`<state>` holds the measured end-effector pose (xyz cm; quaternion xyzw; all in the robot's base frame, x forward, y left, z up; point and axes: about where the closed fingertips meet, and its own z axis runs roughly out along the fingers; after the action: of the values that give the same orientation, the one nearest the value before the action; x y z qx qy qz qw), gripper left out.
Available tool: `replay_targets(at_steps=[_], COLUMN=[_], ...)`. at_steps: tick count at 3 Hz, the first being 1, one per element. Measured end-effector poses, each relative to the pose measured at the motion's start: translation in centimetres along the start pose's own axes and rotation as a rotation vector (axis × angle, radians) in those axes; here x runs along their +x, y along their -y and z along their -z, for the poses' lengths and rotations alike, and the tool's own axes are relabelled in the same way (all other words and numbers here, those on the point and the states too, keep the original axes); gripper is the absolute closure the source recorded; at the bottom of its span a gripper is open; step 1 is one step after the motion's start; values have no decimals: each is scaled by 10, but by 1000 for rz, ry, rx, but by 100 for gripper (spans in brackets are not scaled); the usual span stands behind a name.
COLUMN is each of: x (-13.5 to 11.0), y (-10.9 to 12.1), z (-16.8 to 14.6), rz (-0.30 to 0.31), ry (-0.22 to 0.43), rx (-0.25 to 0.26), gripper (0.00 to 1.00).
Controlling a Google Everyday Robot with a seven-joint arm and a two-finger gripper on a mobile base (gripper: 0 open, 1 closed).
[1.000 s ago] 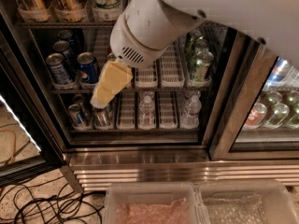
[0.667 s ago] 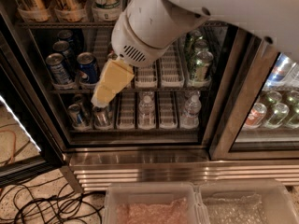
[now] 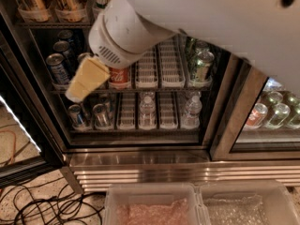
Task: Pick orange can from top shelf of fridge
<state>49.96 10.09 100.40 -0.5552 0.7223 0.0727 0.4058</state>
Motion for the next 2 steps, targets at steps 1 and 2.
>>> replay_targets(at_steps=[1,2], x=[-30,-32], y=[15,12], z=[-14,-7], rz=[-130,-160], ry=[83,83], rx=[84,80], gripper=[0,0])
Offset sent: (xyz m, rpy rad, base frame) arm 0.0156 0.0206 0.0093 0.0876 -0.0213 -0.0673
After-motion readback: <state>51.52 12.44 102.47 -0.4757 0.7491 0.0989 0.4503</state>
